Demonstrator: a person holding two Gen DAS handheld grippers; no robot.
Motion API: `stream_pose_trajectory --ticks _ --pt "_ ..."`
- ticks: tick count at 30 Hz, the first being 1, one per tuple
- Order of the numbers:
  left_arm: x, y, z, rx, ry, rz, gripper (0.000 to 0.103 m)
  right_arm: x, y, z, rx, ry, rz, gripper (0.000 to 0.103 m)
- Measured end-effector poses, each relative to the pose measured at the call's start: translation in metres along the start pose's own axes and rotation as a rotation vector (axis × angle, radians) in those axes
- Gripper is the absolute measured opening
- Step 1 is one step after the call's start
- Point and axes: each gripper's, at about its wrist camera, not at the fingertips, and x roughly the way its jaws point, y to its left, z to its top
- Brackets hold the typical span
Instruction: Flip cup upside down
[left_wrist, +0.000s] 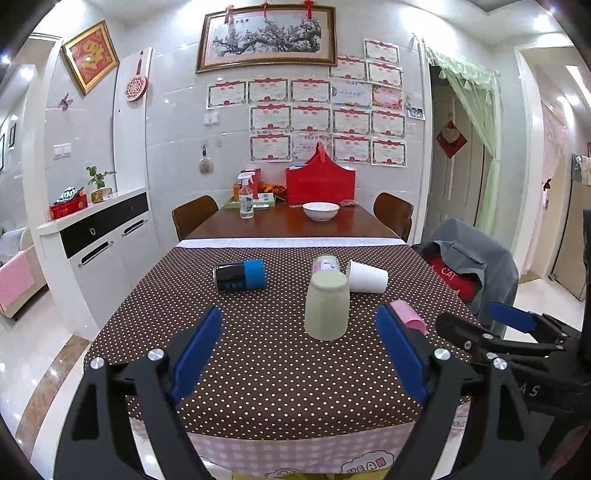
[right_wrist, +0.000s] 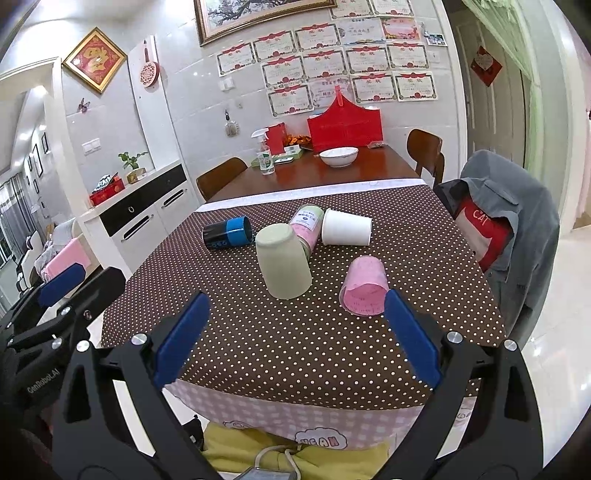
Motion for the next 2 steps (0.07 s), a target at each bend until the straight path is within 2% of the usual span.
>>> stream_pose_trajectory --ticks 2 --pt "0.0004 0.0006 0.0002 0.001 0.001 0.003 0.084 0.0006 0.0 0.0004 0.002 0.0 0.0 0.094"
